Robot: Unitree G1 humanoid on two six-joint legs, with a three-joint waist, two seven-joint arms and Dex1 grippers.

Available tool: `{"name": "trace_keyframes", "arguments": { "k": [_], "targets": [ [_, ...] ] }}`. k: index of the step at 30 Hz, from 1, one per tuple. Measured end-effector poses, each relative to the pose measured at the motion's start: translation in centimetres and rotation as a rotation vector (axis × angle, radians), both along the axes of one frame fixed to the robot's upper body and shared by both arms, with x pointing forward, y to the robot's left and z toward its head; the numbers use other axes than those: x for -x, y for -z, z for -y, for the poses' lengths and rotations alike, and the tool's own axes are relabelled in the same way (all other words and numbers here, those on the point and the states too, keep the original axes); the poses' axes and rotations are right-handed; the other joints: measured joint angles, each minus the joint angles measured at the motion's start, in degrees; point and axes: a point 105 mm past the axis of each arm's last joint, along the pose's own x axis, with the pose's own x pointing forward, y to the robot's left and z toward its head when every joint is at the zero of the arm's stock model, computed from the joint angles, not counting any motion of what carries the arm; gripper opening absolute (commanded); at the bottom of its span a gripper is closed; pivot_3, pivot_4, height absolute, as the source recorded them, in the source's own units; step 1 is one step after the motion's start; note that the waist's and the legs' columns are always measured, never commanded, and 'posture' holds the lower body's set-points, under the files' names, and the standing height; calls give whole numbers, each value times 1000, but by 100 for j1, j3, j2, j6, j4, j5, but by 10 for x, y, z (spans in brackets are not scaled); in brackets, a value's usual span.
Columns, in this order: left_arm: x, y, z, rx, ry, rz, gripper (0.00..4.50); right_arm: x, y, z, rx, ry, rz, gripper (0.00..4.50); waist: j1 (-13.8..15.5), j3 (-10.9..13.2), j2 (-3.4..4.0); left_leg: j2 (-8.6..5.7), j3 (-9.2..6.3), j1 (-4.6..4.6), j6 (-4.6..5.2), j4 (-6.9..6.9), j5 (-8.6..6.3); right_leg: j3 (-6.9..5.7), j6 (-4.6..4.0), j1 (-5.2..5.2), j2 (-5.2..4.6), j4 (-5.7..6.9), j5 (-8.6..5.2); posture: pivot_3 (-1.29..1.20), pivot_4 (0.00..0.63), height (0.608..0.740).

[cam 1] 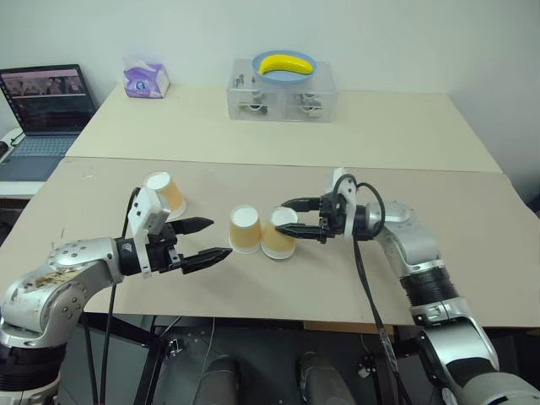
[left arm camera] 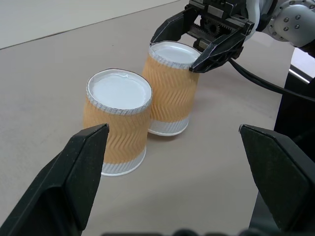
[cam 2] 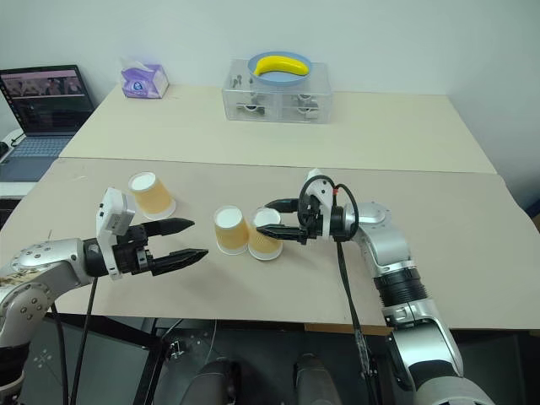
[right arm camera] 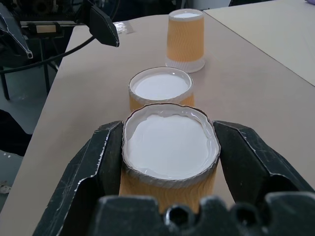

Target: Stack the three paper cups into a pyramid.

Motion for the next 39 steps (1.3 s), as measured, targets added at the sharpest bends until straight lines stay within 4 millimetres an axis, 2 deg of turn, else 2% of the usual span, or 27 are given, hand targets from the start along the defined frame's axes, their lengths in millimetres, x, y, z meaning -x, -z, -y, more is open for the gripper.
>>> {"name": "trace_keyframes", "arguments": {
  "k": [4,6,7,9,17,19,27,31,34,36,39],
  "targets": [
    [0,0,0,0,-5,1,4500,-3,5,1,6,14,-8,2641,-2,0,0,0,0,0,0,0,0,0,0,0,0,0,0,0,150,694],
    [0,0,0,2,-4,0,4500,-4,6,0,7,15,0,3625,-6,0,0,0,0,0,0,0,0,0,0,0,0,0,0,0,150,694],
    [0,0,0,5,-3,-1,4500,-4,6,0,9,17,6,3715,-7,0,0,0,0,0,0,0,0,0,0,0,0,0,0,0,150,694],
    [0,-1,1,9,-2,-1,4500,-7,9,0,10,24,0,4452,-9,0,0,0,0,1,0,0,0,0,0,1,0,0,0,0,150,694],
    [0,-1,1,20,-3,-4,4500,-8,11,4,17,38,-15,4482,-8,0,0,0,0,-1,0,0,0,0,0,0,0,0,0,0,150,694],
    [1,-2,2,21,-2,-3,4500,-5,6,12,16,24,-50,4482,-1,0,0,0,0,-1,0,0,0,0,0,0,-1,0,0,0,150,694],
    [0,-3,2,23,2,0,4500,20,-25,53,-75,-40,-184,4482,25,1,-1,-1,-1,-1,0,0,0,-1,0,3,-1,-4,0,0,150,694],
    [-4,-7,3,48,-17,18,4500,16,-51,71,-179,24,-147,4482,-8,1,-1,0,0,4,0,0,0,1,0,4,0,-1,0,0,150,694],
    [-16,-22,2,132,-111,82,4500,2,-68,78,-245,130,-97,4482,-14,1,-1,1,0,2,0,0,0,2,0,2,2,0,0,0,150,694],
    [-27,-34,-6,218,-214,114,4500,-1,-79,81,-271,160,-73,4482,2,1,-2,1,-2,-3,0,0,0,0,0,1,1,-3,0,0,150,694],
    [-36,-35,-28,286,-397,100,4500,16,-87,78,-259,103,-51,4482,9,1,-2,1,-5,-12,2,-2,-2,-1,0,-1,-3,-10,0,0,150,694]
  ]
}}
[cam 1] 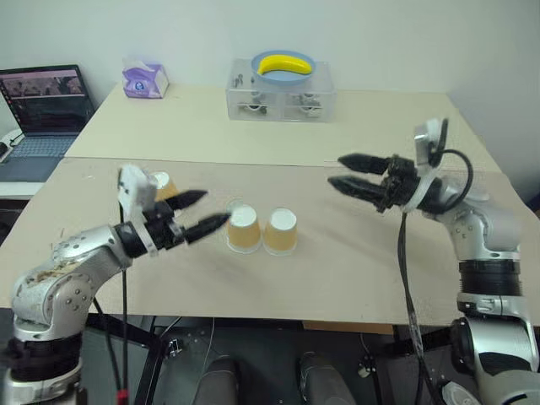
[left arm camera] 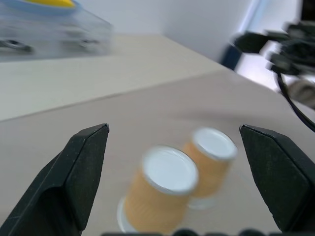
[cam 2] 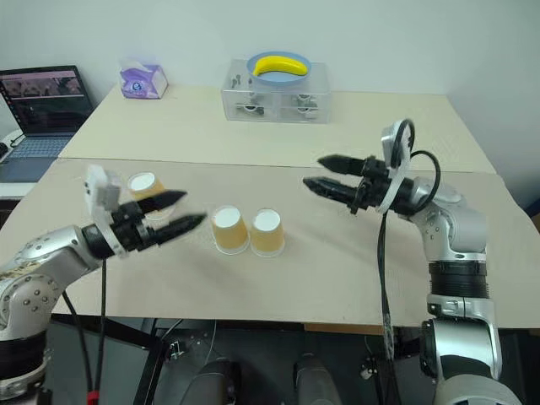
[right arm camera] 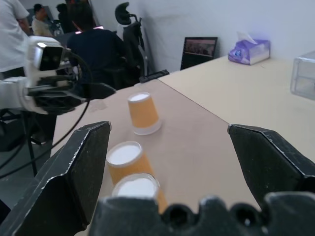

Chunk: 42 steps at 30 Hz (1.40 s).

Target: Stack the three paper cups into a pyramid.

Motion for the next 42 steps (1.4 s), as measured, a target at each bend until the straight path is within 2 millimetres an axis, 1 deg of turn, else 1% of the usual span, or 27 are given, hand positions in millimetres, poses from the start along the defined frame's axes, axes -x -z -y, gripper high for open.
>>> {"name": "trace_keyframes", "arguments": {
  "k": [1,4,7,12,15,18,23,27,32,36,42],
  "targets": [
    [-1,3,-4,11,-31,-18,4500,5,1,-1,14,-16,6,4482,0,0,0,-1,0,-6,0,0,0,0,0,-3,-3,0,0,0,150,694],
    [-1,23,-16,28,-131,-107,4500,15,14,-5,57,-45,-13,4482,5,0,-1,-5,0,-5,0,4,0,0,0,-2,-9,2,0,0,150,694],
    [-4,35,-24,40,-211,-153,4500,18,23,-10,75,-61,-36,4482,8,0,-1,-5,0,7,0,13,0,-1,-1,6,-5,12,1,0,150,694],
    [-13,51,-39,-51,-390,-175,4500,19,26,-16,78,-73,-40,4482,13,0,-1,-6,0,10,0,10,0,-1,-1,10,-2,5,1,0,150,694],
    [-19,59,-43,-87,-454,-170,4500,20,31,-20,80,-87,-56,4482,25,0,-1,-6,0,-3,-1,10,0,-1,-1,-1,-3,5,1,0,150,694],
    [-26,56,-47,-113,-507,-140,4500,20,31,-20,81,-85,-54,4482,67,0,-1,-7,-1,-6,-1,12,0,-2,-1,-1,-4,5,2,0,150,694],
    [-43,49,-60,-123,-627,-97,4500,19,31,-20,82,-74,-53,4482,134,0,-2,-8,-1,-5,-1,14,0,-4,-1,1,-4,5,2,0,150,694],
    [-52,49,-66,-144,-666,-88,4500,19,32,-19,82,-65,-56,4482,141,0,-2,-9,-2,-10,-1,14,0,-5,-1,-2,-5,3,2,0,150,694],
    [-60,54,-62,-163,-639,-88,4500,18,31,-17,86,-46,-55,4482,140,0,-2,-8,-4,-9,-1,15,0,-8,-1,-1,-5,7,2,0,150,694],
    [-66,49,-56,-153,-613,-76,4500,18,31,-16,88,-43,-54,4482,139,0,-2,-9,-5,-10,-1,17,0,-10,-1,0,-6,6,2,0,150,694],
    [-70,46,-53,-145,-608,-59,4500,18,34,-14,89,-35,-62,4482,137,0,-2,-8,-6,-11,-1,18,0,-10,-1,-1,-5,7,2,0,150,694]
  ]
}}
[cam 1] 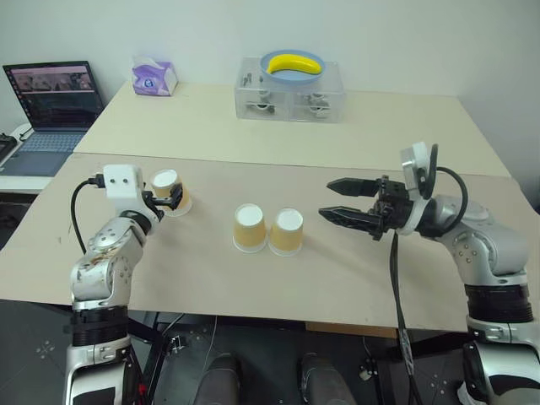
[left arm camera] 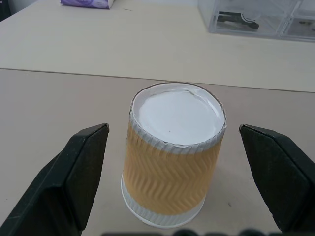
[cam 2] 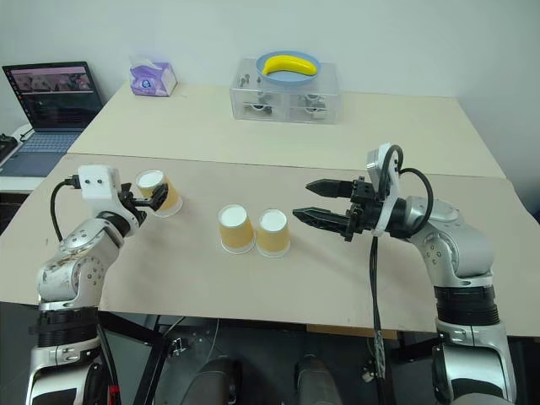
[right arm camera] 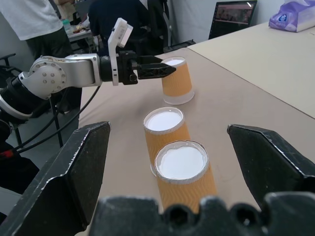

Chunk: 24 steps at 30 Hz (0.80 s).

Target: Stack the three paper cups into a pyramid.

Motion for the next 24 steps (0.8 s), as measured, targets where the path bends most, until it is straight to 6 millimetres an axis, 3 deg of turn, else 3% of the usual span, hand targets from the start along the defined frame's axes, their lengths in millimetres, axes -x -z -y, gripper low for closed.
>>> {"name": "trace_keyframes", "arguments": {
  "k": [7,23,24],
  "targets": [
    [-6,4,-5,-8,-22,-11,4500,0,2,1,0,3,-4,4482,4,0,0,-1,-1,0,0,1,0,-2,0,0,0,0,0,0,150,694],
    [-20,5,7,-6,6,5,4500,0,1,3,11,9,-1,4482,3,0,-1,-2,-5,-2,0,2,0,-5,0,1,-2,0,0,0,150,694],
    [-20,6,7,-6,5,4,4253,0,1,3,11,9,-1,4498,3,0,0,-2,-5,-2,0,3,0,-5,0,1,-2,0,0,0,150,694]
  ]
}}
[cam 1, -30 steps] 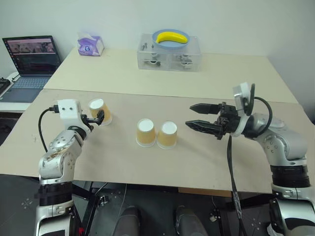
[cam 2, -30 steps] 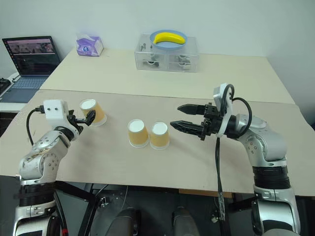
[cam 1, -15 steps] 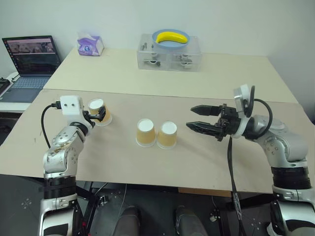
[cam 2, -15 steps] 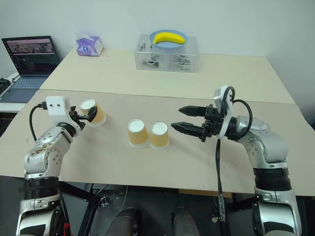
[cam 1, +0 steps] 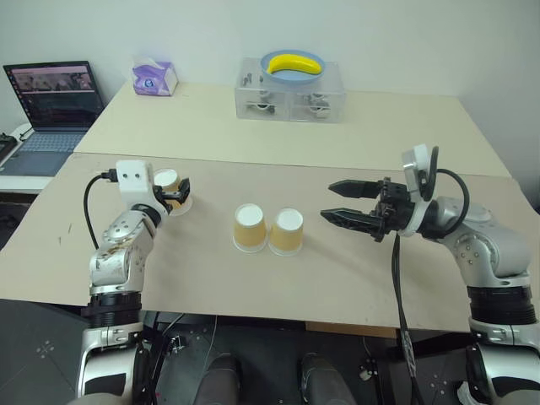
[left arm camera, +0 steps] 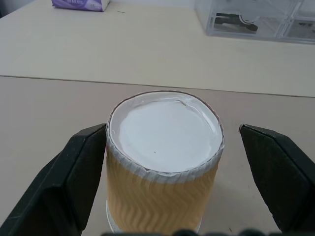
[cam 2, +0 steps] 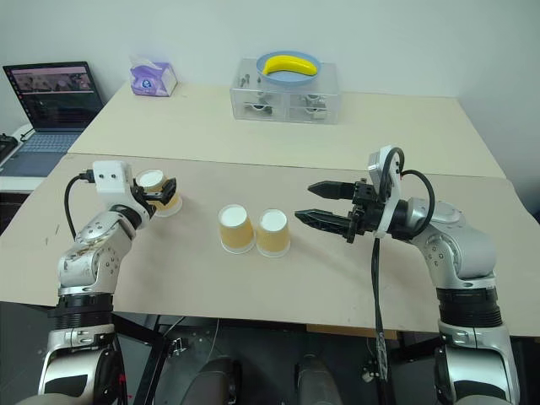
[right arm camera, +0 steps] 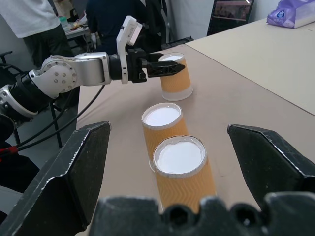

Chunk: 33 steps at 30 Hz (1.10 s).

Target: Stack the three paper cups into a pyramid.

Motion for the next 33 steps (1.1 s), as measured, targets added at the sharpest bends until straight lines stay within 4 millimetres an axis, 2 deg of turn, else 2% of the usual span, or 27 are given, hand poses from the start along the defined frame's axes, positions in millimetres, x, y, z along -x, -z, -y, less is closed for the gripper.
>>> {"name": "trace_keyframes", "arguments": {
  "k": [2,3,10,15,17,20,22,25,30,33],
  "targets": [
    [0,1,0,0,-2,-1,3854,0,0,0,0,0,1,4500,1,0,0,0,0,0,0,0,0,0,0,0,0,0,0,0,150,694],
    [-1,1,-1,1,-3,-1,3471,0,0,0,0,0,1,4500,1,0,0,0,-1,0,0,0,0,-1,0,0,0,0,0,0,150,694],
    [-3,-9,0,-30,0,38,3471,0,0,0,2,2,6,4500,3,0,0,0,-1,-1,0,0,0,-2,0,-1,1,0,0,0,150,694],
    [-8,-49,5,-99,55,154,3471,-1,0,2,13,13,9,4500,5,0,-1,-2,-3,-2,0,1,0,-4,0,1,-1,-1,0,0,150,694],
    [-9,-67,16,-115,147,196,3471,-2,1,3,20,17,9,4500,4,1,-2,-1,-5,-6,0,0,0,-9,0,0,0,-3,0,0,150,694],
    [3,-96,44,-148,367,274,3471,-4,1,3,27,21,11,4500,1,1,-2,-1,-5,-8,0,0,0,-10,0,-2,-1,-5,0,0,150,694],
    [3,-103,49,-138,395,284,3471,-5,0,3,26,22,13,4500,-1,1,-2,-1,-6,-7,0,0,0,-10,0,-2,0,-4,0,0,150,694],
    [-3,-99,27,-93,293,261,3471,-5,-1,3,25,23,17,4500,-43,1,-2,4,-6,0,0,0,0,-9,0,-1,5,2,0,0,150,694],
    [-12,-77,-35,55,-82,198,3471,-4,5,5,26,31,-3,4500,-11,1,-2,1,-9,-9,0,4,0,-12,0,-2,-1,-2,0,0,150,694],
    [-9,-64,-44,59,-153,169,3471,-3,5,5,27,31,-2,4500,7,1,-2,-1,-10,-9,0,3,0,-13,0,-2,-4,-1,0,0,150,694]
  ]
}}
